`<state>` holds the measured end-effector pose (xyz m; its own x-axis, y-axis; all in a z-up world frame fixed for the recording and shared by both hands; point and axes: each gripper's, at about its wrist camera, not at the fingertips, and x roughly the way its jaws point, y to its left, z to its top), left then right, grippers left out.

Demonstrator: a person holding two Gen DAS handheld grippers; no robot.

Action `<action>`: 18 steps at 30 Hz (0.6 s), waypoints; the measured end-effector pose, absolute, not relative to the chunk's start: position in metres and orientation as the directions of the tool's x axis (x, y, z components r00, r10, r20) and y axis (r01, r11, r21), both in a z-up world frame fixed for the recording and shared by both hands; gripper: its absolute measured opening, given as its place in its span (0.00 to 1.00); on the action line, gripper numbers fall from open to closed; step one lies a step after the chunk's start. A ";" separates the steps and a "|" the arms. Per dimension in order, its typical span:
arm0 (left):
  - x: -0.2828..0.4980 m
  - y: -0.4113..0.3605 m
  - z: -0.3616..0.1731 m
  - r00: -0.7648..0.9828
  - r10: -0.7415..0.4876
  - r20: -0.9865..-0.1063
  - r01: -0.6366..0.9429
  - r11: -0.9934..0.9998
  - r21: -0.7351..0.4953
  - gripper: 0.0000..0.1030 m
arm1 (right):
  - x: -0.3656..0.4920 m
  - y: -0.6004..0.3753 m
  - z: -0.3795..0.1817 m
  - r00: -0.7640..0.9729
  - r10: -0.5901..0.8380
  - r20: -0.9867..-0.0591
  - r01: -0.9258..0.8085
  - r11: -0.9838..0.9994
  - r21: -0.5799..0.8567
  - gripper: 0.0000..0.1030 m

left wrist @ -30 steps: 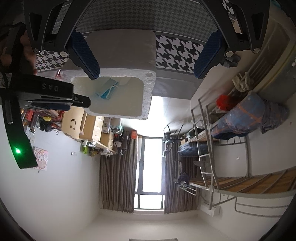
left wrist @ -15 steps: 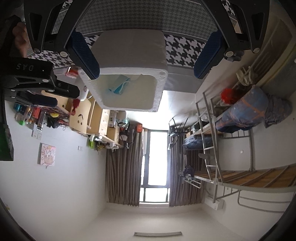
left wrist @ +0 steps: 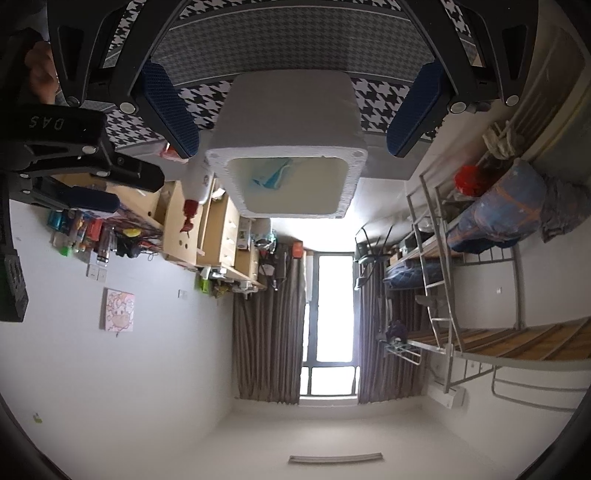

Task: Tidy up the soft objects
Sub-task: 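Move both open tools back from the box toward the table edge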

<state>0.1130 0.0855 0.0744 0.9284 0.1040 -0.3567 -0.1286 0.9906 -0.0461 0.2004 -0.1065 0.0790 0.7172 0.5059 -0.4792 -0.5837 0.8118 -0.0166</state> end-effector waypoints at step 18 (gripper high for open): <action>0.096 0.058 0.067 0.938 0.059 -0.342 -0.069 0.997 -0.019 0.99 | 0.178 -0.144 0.073 0.745 0.500 -0.442 -0.559 0.829 -0.004 0.83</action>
